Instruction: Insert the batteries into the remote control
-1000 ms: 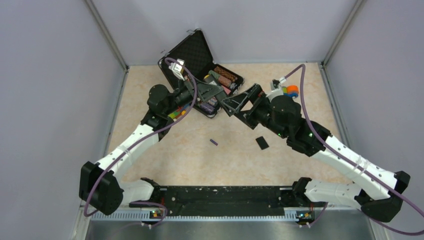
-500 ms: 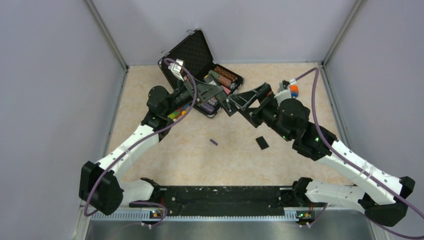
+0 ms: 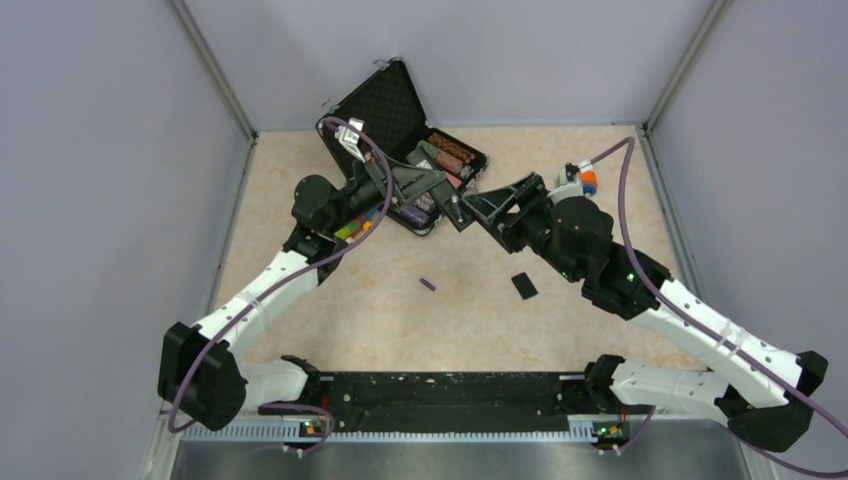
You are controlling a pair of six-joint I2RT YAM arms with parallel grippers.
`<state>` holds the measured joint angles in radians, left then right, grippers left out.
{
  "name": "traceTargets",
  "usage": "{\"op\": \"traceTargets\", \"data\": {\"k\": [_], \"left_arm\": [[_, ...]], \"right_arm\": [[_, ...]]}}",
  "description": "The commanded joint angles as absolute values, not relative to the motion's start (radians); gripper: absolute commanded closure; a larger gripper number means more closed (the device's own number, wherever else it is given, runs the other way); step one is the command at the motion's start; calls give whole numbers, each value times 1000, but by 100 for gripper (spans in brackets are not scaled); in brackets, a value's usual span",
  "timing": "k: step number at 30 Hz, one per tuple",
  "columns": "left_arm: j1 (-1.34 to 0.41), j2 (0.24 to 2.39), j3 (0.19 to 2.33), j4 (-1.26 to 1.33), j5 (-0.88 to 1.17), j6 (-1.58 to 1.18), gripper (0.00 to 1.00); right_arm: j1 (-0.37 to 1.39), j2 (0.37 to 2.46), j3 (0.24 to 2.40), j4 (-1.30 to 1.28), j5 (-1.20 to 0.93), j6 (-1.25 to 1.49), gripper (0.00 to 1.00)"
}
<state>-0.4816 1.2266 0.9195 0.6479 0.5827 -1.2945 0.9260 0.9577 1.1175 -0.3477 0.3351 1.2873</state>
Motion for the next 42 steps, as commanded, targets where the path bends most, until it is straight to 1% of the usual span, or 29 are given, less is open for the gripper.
{"op": "traceTargets", "data": {"k": [1,9,25,32,42], "left_arm": [[-485,1201,917,738,593,-1308,100],[-487,1206,910,765,599,-1321,100],[-487,1216,920,721,578,-1311,100],[-487,1207,917,692,573,-1293,100],[-487,1209,917,688,572,-1293,100]], "right_arm": [[911,979,1132,-347,312,1293,39],[899,1014,1141,-348,261,1286,44],[888,1019,1129,-331,217,1269,44],[866,1020,1152,-335,202,1289,24],[861,1057,1189,-313,141,1257,8]]}}
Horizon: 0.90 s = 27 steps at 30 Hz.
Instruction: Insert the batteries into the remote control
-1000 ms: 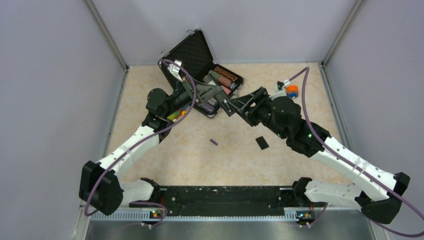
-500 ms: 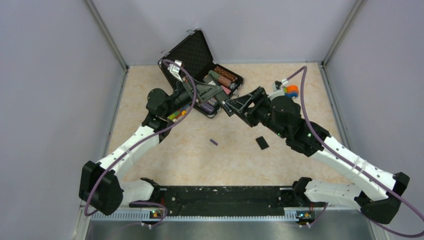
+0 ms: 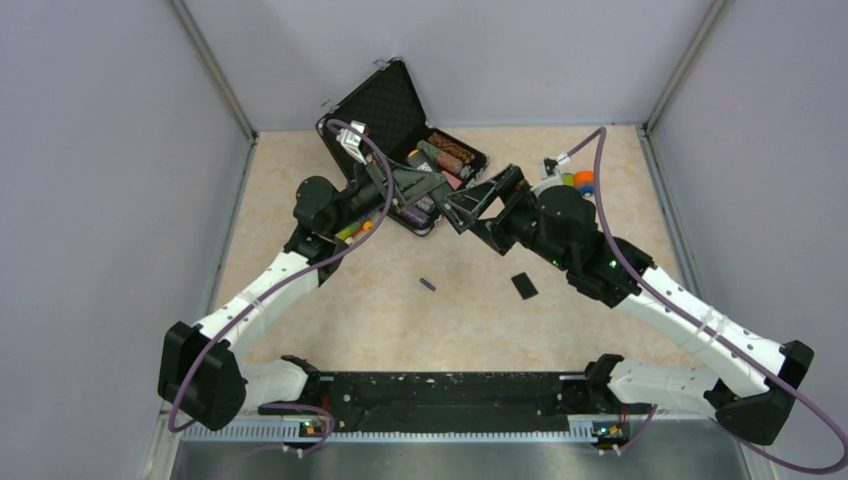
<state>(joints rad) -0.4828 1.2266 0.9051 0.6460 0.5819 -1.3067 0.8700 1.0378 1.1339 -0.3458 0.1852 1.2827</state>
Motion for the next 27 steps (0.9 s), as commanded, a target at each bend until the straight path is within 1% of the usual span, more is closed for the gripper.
{"op": "traceTargets", "data": {"k": [1,5,13,21,27], "left_arm": [[-487,1209,917,689,571,-1293,100],[-487,1210,917,688,574,-1292,100],[-487,1209,914,685,574,-1291,100],[-486,1209,924,687,574,-1292,100],[-487,1206,927,714,570,-1304,100]], "right_arm": [[862,1064,1190,-311,134,1252,7],[862,1079,1190,-293,113,1244,5],[861,1092,1190,-279,111,1246,6],[861,1075,1160,-269,111,1268,14],[860,1071,1134,-258,93,1285,26]]}}
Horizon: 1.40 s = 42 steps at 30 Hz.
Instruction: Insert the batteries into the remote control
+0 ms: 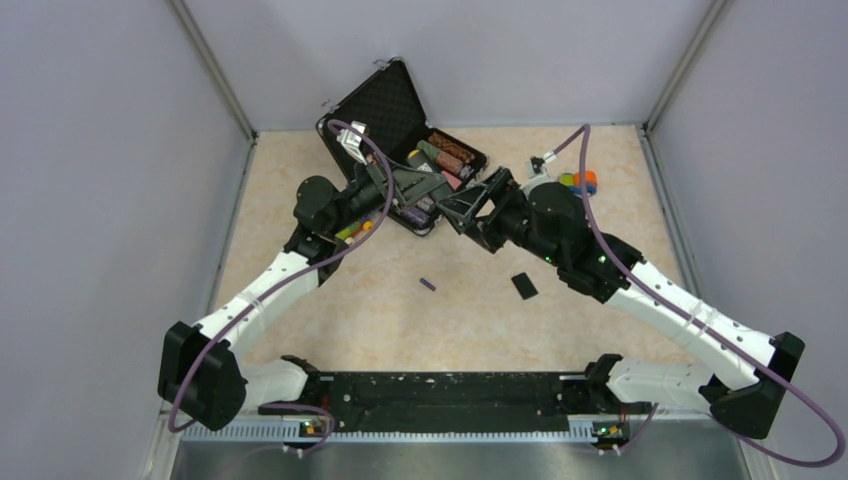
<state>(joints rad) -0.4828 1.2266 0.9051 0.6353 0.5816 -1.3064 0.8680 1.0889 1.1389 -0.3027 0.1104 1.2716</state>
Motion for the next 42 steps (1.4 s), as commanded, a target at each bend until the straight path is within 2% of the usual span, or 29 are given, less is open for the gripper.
{"op": "traceTargets", "data": {"k": [1,13,34,36,40,42], "left_arm": [[-487,1206,924,731,570,-1311,100],[-485,1187,910,778,520,-1343,100],[-478,1158,913,746,480,-1383,100],[-476,1152,914,721,476,-1365,100],[-472,1130,920,617,464,-1280,100],[-465,1112,932,492,450,-1197,100]], "right_arm": [[860,1071,1128,-252,87,1289,28],[858,1028,1048,-220,64,1346,41],[856,984,968,-235,83,1377,46],[856,981,971,-234,84,1375,43],[856,969,1014,-237,93,1333,16],[854,965,1056,-264,100,1291,8]]}}
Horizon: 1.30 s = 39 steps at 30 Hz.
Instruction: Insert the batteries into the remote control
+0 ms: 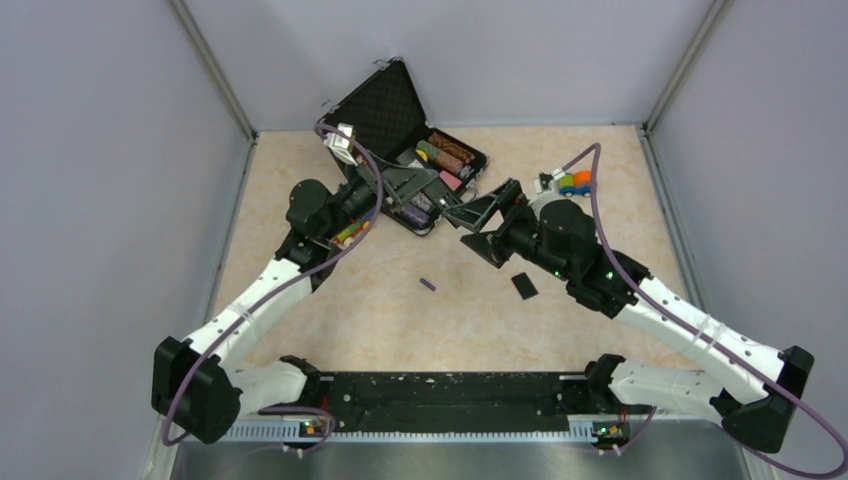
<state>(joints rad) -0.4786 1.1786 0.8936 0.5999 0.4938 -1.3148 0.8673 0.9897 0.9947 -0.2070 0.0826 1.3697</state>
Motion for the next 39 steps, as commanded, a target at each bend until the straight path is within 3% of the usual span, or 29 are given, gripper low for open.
{"op": "traceTargets", "data": {"k": [1,9,13,19,23,29,35,39], "left_arm": [[-463,1100,942,423,433,-1149,100],[-413,1013,963,141,376,-929,100],[-394,974,1005,-53,309,-822,100],[-385,933,1066,-336,141,-703,100],[-381,902,1085,-479,14,-669,100],[-381,852,1079,-521,-73,-646,100],[-380,825,1081,-539,-97,-635,100],[-380,812,1132,-595,-137,-627,100]], "right_arm": [[847,963,1076,-287,102,1273,5],[815,941,1074,-377,89,1207,3],[801,982,1068,-382,79,1076,10],[791,1195,1124,-398,6,818,25],[829,1382,1142,-399,6,666,27],[895,1641,1244,-407,-45,507,31],[936,1792,1339,-446,60,410,33],[935,1858,1365,-453,58,327,44]]}}
